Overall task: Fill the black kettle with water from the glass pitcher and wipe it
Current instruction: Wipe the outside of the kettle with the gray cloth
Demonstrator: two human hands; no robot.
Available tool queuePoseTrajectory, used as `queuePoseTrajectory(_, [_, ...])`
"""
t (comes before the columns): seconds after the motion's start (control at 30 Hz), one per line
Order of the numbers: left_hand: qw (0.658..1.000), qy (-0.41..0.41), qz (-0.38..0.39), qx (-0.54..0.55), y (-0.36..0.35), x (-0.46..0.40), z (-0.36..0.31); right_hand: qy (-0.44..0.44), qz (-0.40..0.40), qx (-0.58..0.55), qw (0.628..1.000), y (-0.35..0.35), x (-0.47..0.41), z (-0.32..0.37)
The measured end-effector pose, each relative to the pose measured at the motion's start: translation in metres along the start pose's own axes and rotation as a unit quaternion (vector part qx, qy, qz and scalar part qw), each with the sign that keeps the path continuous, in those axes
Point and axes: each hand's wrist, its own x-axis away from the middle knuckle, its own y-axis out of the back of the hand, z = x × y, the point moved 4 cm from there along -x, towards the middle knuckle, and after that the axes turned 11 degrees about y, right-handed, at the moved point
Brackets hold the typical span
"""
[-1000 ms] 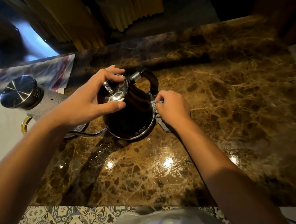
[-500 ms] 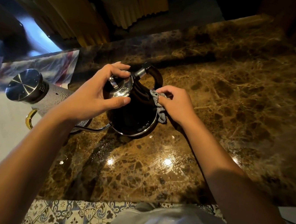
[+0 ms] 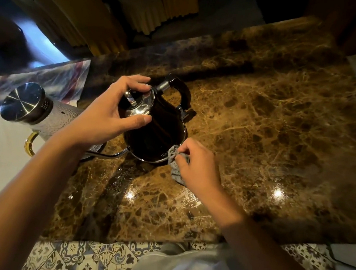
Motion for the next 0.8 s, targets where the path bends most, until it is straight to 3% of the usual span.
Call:
queuePoseTrajectory(0.1, [1.000,0.000,-0.002,-0.001,-0.001,0.001,-0.001,0.014,-0.015,0.035,0.999,-0.011,0.014,0.013])
queuePoseTrajectory(0.2, [1.000,-0.008,-0.002,0.004,-0.001,0.002,-0.002,0.046,0.043,0.054,0.997,-0.019,0.017,0.021])
queuePoseTrajectory(0.27, [1.000,-0.012,-0.001,0.003,0.000,0.002,-0.002,-0.005,0.062,0.005,0.998,-0.015,0.014,0.018])
queuePoseTrajectory(0.37, [1.000,-0.016,-0.002,-0.002,0.001,0.001,-0.001,-0.130,-0.008,-0.103,0.986,0.014,0.003,0.005])
queuePoseTrajectory(0.5, [1.000,-0.021,-0.011,-0.011,0.001,0.001,0.002,-0.252,-0.098,-0.304,0.914,0.061,-0.036,-0.016])
queuePoseTrajectory(0.57, [1.000,-0.021,-0.016,-0.015,0.001,0.002,0.002,-0.277,-0.139,-0.398,0.863,0.077,-0.064,-0.023])
queuePoseTrajectory(0.6, [0.999,-0.020,-0.020,-0.016,0.001,0.002,0.002,-0.271,-0.149,-0.415,0.856,0.082,-0.078,-0.025])
queuePoseTrajectory(0.67, [0.999,-0.016,-0.030,-0.009,-0.001,0.002,0.001,-0.219,-0.130,-0.357,0.899,0.090,-0.108,-0.020])
queuePoseTrajectory(0.73, [0.999,-0.007,-0.037,0.024,-0.002,0.000,0.002,-0.137,-0.053,-0.259,0.955,0.091,-0.133,-0.003])
queuePoseTrajectory(0.8, [0.998,0.000,-0.043,0.043,-0.003,0.000,0.003,-0.084,0.029,-0.211,0.973,0.084,-0.148,0.012])
